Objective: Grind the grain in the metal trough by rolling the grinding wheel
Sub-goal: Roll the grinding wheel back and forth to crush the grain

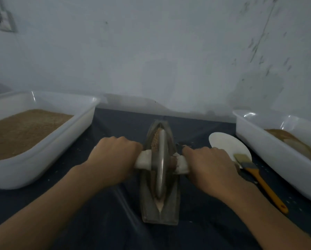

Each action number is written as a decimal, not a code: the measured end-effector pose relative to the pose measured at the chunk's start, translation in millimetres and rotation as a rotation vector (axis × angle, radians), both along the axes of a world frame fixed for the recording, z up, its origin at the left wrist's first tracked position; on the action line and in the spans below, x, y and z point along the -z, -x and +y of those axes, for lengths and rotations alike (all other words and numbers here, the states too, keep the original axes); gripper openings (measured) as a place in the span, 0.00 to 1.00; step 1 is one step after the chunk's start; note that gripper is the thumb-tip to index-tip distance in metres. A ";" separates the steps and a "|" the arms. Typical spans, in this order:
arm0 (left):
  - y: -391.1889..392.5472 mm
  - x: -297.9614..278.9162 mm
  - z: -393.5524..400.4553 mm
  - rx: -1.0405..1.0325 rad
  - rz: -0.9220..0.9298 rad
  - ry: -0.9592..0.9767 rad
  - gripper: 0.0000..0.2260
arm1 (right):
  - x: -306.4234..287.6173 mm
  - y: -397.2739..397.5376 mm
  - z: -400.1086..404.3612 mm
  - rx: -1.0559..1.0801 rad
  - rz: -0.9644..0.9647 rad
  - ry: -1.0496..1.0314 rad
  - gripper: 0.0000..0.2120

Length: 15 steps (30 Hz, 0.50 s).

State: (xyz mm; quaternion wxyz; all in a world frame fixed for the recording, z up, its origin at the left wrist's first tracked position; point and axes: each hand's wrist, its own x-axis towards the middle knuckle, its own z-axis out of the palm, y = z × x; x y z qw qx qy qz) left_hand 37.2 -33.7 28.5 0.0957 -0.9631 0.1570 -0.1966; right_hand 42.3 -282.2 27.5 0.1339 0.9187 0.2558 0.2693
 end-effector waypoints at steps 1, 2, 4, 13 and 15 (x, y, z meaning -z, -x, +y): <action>3.8 -0.3 1.3 0.009 -0.026 -0.005 0.14 | -2.6 6.0 -1.0 0.012 -0.007 0.015 0.20; 4.5 0.0 1.1 0.010 -0.047 -0.009 0.14 | -4.9 9.1 -1.5 0.022 -0.007 0.011 0.19; -2.2 2.7 -1.5 -0.011 -0.058 -0.002 0.14 | -5.8 4.7 1.5 0.039 0.043 -0.017 0.16; -61.4 23.1 -6.0 -0.095 -0.172 0.094 0.12 | 0.4 -79.5 17.8 0.098 -0.050 -0.022 0.12; -62.3 19.2 -6.9 -0.096 -0.153 0.079 0.12 | -2.3 -81.7 18.3 0.104 -0.019 -0.024 0.15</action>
